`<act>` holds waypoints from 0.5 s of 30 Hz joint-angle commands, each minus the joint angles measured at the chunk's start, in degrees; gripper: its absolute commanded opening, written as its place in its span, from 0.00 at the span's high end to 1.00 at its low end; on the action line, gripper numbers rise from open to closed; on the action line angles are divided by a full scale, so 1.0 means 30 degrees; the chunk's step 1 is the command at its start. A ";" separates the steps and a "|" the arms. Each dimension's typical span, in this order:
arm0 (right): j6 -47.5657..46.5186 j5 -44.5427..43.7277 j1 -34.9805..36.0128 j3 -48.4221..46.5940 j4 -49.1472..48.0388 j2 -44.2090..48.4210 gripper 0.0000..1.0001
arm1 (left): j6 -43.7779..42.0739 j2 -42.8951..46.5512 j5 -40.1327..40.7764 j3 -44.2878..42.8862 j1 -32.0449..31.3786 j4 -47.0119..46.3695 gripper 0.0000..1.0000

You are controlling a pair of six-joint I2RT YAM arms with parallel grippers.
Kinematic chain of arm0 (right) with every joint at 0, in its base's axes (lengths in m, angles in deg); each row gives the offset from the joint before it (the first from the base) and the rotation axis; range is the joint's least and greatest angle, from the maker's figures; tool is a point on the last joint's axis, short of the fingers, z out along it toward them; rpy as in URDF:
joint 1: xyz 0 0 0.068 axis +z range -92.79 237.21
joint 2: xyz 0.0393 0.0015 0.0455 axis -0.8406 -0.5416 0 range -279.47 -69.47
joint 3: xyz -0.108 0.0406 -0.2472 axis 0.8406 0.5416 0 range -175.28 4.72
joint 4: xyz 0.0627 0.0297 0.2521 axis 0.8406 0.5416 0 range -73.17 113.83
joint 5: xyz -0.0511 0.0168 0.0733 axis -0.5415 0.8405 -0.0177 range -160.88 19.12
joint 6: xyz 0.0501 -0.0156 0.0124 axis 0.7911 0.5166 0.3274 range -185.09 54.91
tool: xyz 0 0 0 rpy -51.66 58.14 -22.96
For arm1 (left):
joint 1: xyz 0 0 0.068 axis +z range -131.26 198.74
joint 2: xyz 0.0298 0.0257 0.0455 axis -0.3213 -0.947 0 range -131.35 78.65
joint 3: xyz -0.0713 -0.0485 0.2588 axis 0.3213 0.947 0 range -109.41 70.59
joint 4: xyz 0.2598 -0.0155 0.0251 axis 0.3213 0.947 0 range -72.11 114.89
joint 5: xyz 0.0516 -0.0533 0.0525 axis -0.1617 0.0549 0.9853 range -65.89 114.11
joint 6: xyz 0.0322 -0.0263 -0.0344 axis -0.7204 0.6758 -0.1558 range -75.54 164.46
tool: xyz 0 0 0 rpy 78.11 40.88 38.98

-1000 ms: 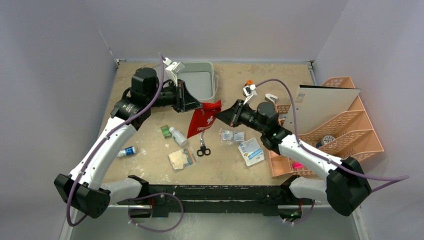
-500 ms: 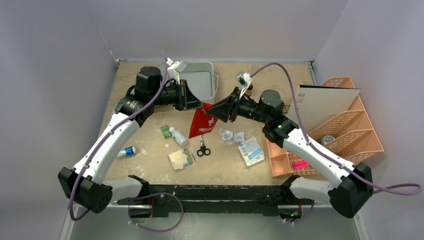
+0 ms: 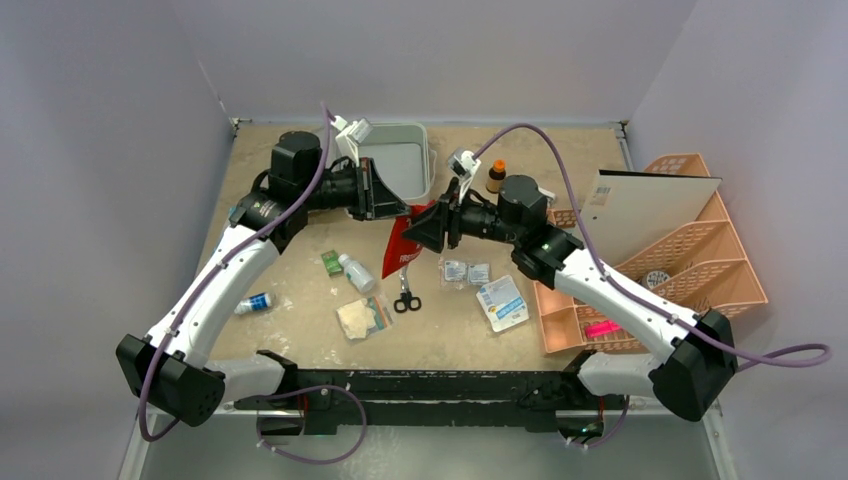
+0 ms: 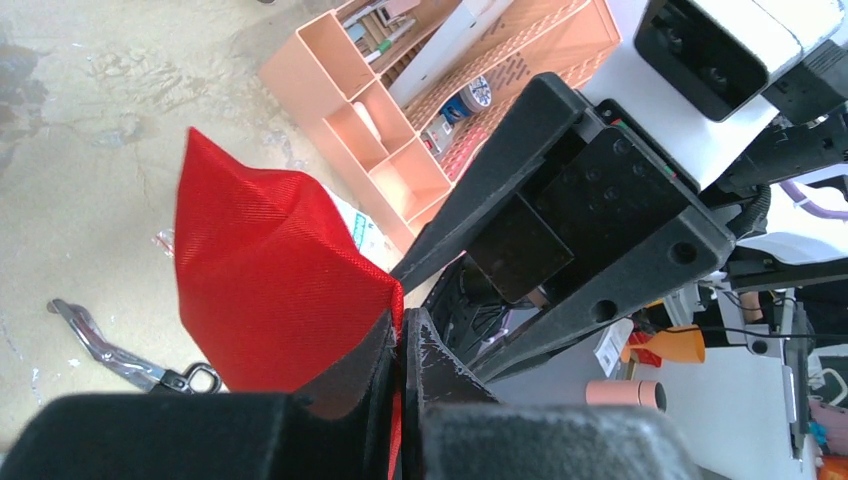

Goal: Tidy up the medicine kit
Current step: Zip the medicine pouch.

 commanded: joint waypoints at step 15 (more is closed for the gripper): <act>-0.1611 -0.0896 0.0245 -0.0069 -0.2321 -0.0329 0.63 | -0.0062 0.0113 -0.1348 -0.0672 0.0064 -0.0347 1.00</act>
